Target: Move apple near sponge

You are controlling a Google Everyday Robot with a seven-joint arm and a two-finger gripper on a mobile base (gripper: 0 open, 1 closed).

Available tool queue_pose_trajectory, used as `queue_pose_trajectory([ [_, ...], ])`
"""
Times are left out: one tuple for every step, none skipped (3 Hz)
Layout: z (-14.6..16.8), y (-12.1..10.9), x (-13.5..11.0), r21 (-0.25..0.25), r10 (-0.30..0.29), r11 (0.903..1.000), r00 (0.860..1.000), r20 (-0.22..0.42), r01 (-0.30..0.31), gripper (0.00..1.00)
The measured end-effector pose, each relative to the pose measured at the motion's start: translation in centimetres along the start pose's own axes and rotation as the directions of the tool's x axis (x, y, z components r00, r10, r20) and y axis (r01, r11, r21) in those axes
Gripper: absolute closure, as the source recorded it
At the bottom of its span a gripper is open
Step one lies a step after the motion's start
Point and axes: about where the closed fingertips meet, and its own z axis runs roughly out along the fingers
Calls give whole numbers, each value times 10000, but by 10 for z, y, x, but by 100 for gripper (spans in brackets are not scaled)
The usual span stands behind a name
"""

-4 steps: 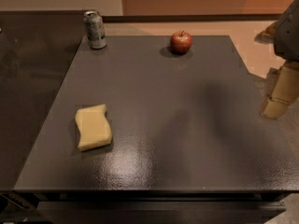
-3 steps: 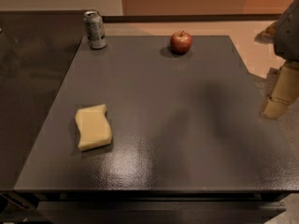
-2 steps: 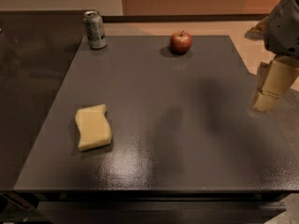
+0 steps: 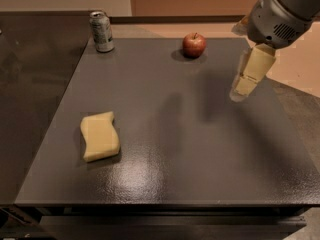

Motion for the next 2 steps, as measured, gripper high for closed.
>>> queue_pose_trajectory([
  [24,-33,-12,33,528,9986,9972,534,-530,0],
  [46,-66,-18,106,1347,9906,9853,1049,-1366,0],
])
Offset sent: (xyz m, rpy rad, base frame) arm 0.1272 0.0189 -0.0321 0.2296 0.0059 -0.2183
